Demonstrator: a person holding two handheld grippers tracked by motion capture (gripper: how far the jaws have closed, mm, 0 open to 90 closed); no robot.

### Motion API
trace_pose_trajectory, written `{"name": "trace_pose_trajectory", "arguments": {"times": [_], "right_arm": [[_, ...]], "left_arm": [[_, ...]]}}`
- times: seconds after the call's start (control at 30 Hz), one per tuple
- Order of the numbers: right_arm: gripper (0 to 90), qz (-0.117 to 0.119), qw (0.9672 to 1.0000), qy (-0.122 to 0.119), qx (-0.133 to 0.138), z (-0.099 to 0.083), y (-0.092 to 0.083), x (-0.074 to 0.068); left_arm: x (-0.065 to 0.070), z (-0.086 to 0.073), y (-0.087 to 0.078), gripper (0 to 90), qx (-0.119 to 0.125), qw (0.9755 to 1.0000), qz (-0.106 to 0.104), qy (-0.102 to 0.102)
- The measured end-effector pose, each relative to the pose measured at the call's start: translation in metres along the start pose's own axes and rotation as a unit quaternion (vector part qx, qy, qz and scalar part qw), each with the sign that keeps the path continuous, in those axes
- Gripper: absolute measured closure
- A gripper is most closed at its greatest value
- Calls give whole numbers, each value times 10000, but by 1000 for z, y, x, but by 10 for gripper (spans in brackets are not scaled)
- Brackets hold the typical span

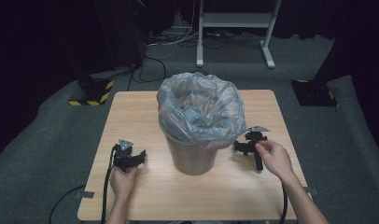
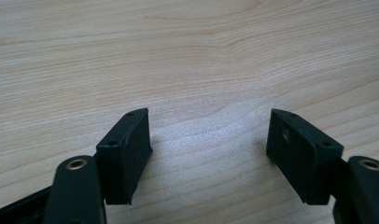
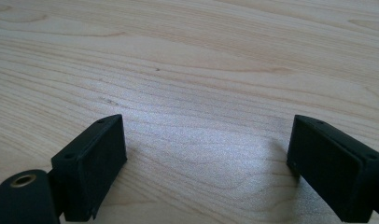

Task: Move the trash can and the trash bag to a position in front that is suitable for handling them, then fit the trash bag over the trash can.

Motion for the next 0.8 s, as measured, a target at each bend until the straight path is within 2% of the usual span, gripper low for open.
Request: {"name": "trace_pose_trajectory", "arguments": {"times": [0.8], "right_arm": [[115,-9,10000,47,-8,0,0,-1]], "left_arm": [[0,0,0,309,7,10000,9,-19]]}}
Point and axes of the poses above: each handheld gripper's, and its own axes: y roughly forward along the jaws, z roughly out of its top, x roughly to its right, the point moved 8 cm from there along y, roughly forward along the jaws, and after that the axes turned 12 degrees about -z, right-handed, at the moved point
